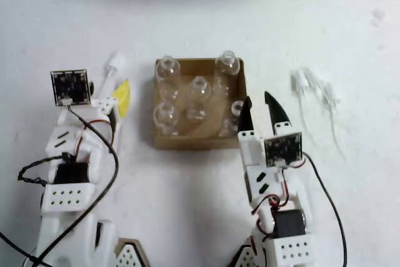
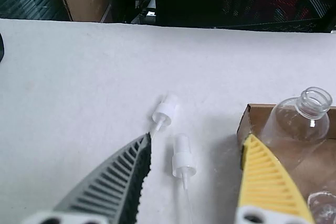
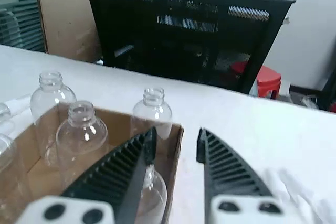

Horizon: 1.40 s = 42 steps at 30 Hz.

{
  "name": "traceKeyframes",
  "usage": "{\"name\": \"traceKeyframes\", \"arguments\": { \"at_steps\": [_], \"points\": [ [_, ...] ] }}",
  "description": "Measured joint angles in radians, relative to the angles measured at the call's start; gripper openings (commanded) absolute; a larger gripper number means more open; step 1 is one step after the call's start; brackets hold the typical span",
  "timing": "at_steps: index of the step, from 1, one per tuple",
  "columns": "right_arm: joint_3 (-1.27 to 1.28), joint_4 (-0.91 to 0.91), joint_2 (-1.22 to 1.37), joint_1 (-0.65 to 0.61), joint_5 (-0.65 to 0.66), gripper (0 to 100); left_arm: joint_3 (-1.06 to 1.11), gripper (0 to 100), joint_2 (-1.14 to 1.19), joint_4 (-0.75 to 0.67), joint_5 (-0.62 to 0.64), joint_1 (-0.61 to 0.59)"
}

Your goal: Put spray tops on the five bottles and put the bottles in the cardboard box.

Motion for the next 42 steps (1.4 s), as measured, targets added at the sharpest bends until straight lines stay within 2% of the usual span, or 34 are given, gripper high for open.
{"name": "traceKeyframes", "arguments": {
  "at_steps": [13,19,21,26,42],
  "points": [
    [-0.005,-0.003,-0.060,0.196,-0.009,10.5,0.000,27,0.000,0.000,0.000,0.000],
    [-0.005,0.183,-0.060,0.384,-0.009,10.5,0.000,27,0.000,0.000,0.000,0.000],
    [0.009,0.241,-0.063,0.411,-0.009,10.6,0.000,27,0.000,0.000,0.000,0.000],
    [0.043,0.229,-0.057,0.440,-0.009,10.6,0.028,27,0.000,-0.006,0.000,0.000],
    [0.043,0.236,-0.058,0.427,-0.009,10.5,0.028,27,0.000,-0.006,0.000,0.000]
  ]
}}
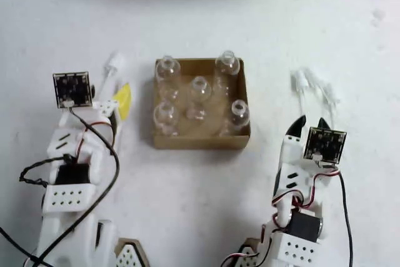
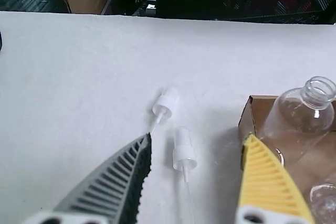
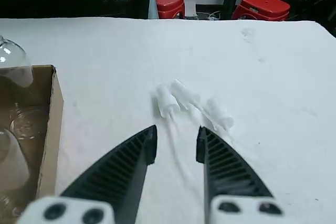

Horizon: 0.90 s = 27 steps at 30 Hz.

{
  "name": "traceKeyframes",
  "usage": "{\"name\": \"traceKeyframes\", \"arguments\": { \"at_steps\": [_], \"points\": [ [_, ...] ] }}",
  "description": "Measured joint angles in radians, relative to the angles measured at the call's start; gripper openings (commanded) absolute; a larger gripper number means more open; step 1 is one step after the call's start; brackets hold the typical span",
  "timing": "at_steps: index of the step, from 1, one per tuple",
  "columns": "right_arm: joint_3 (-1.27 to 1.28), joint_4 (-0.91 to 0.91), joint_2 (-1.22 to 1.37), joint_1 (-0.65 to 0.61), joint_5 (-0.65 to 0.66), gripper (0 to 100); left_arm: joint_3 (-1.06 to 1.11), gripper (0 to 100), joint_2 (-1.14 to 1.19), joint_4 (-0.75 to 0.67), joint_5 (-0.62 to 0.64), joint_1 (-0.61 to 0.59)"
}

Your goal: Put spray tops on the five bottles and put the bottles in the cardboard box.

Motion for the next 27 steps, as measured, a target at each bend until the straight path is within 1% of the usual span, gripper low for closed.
{"name": "traceKeyframes", "arguments": {
  "at_steps": [27],
  "points": [
    [0.000,0.018,0.000,0.000,0.000,10.9,0.000,27,0.000,0.000,0.000,0.000]
  ]
}}
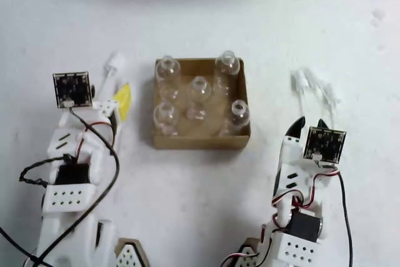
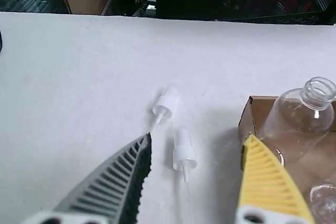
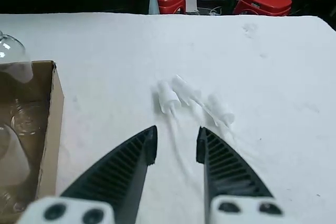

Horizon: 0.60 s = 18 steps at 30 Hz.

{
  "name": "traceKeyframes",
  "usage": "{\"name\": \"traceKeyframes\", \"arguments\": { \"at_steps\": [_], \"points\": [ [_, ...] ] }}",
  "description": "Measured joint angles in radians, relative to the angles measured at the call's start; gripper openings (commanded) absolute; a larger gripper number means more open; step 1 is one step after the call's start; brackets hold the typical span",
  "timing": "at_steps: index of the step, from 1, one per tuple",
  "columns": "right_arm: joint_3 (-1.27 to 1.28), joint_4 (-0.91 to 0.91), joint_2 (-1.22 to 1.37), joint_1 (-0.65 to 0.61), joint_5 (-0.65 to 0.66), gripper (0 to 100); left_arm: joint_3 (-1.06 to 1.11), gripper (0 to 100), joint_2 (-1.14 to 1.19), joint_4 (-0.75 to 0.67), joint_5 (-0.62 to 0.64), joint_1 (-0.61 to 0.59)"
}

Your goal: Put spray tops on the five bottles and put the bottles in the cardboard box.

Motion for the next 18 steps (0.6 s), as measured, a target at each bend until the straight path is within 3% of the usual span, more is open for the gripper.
{"name": "traceKeyframes", "arguments": {
  "at_steps": [14,18],
  "points": [
    [0.000,0.000,0.000,-0.025,0.000,10.9,0.000,27,0.000,-0.002,-0.002,0.000],
    [0.000,0.000,0.000,-0.021,0.000,10.9,-0.054,27,0.000,0.057,-0.081,0.000]
  ]
}}
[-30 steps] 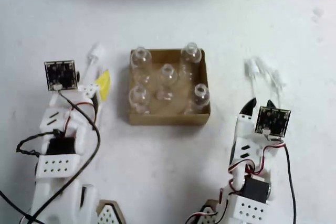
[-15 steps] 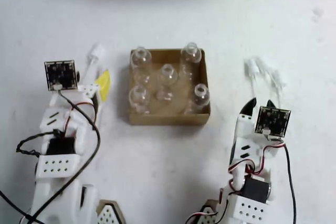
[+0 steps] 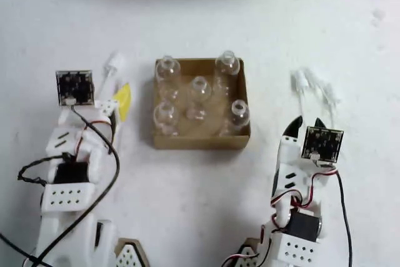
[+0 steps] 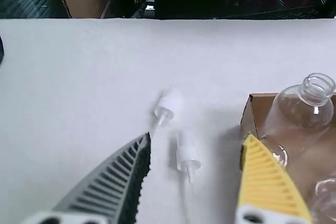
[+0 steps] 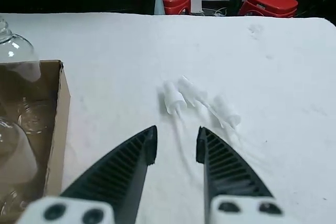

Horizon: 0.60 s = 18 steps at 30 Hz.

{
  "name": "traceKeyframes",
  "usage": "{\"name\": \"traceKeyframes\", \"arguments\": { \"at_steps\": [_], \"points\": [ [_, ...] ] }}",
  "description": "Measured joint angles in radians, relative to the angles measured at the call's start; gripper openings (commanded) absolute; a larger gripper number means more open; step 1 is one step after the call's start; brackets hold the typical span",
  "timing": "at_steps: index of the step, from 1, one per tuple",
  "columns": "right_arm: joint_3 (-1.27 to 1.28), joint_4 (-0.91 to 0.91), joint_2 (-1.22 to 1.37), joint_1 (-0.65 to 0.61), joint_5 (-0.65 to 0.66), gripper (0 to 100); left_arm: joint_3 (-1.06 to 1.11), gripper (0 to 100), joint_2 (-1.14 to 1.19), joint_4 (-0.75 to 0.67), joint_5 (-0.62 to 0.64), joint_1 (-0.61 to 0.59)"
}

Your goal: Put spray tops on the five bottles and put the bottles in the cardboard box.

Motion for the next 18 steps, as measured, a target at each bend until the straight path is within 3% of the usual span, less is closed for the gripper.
{"name": "traceKeyframes", "arguments": {
  "at_steps": [7,18],
  "points": [
    [0.000,0.000,0.000,-0.005,0.000,10.7,-0.304,27,0.123,0.316,-0.054,0.000],
    [0.000,0.000,0.000,-0.005,0.000,10.6,-0.910,27,0.793,0.706,-0.101,-0.002]
  ]
}}
